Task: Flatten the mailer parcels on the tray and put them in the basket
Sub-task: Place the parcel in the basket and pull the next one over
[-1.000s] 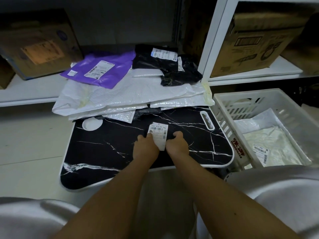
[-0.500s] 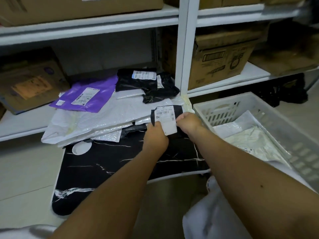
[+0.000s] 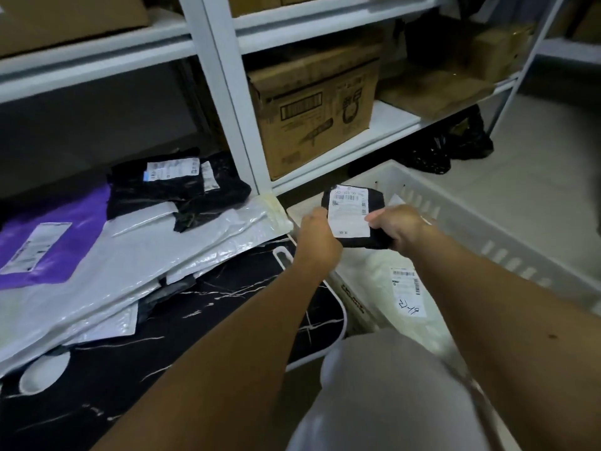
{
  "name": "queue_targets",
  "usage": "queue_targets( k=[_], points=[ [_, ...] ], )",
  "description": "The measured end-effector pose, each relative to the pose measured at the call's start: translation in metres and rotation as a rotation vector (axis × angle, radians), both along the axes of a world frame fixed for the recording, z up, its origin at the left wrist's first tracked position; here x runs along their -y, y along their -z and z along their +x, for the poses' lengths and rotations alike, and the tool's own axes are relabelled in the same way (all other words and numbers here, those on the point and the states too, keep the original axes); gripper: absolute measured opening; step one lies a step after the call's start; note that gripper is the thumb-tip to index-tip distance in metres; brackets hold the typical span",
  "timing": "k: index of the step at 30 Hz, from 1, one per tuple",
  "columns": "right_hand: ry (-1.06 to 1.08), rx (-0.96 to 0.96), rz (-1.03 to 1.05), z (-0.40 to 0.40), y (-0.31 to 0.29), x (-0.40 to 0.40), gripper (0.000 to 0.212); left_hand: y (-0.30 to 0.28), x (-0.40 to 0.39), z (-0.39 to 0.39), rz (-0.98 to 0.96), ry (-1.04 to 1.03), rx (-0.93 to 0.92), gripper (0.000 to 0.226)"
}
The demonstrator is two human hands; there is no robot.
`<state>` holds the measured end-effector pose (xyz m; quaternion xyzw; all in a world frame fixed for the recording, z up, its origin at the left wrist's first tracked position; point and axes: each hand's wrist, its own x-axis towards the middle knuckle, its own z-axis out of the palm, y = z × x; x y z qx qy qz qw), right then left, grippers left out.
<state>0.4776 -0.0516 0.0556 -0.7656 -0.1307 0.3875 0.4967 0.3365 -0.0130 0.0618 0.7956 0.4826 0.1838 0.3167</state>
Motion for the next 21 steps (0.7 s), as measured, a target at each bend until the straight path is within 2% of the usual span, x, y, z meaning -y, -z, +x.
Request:
queue_targets(
  k=[4,6,8,11,16,20,21],
  points=[
    [0.187,-0.128,-0.049,0.017,0.052,0.001,0.016,0.03,-0.012,0.018,0.012,0.081,-0.072,0.045],
    [0.219,-0.162,-0.077,0.02,0.077,-0.004,0.022,0.048,-0.024,0.022,0.004,0.099,-0.101,0.049],
    [0.206,-0.167,-0.079,0.019,0.095,-0.01,0.035,0.062,-0.034,0.022,0.036,0.127,-0.124,0.049],
    [0.217,-0.211,-0.057,0.016,0.114,-0.031,0.04,0.075,-0.049,0.023,0.132,0.195,-0.166,0.048],
    [0.2,-0.249,-0.052,0.012,0.134,-0.071,0.039,0.094,-0.078,0.031,0.33,0.263,-0.26,0.03],
    [0.204,-0.3,-0.097,0.01,0.157,-0.095,0.032,0.106,-0.093,0.029,0.374,0.268,-0.255,0.034],
    [0.131,-0.324,-0.109,0.008,0.162,-0.096,0.031,0.108,-0.094,0.028,0.38,0.27,-0.252,0.034]
  ],
)
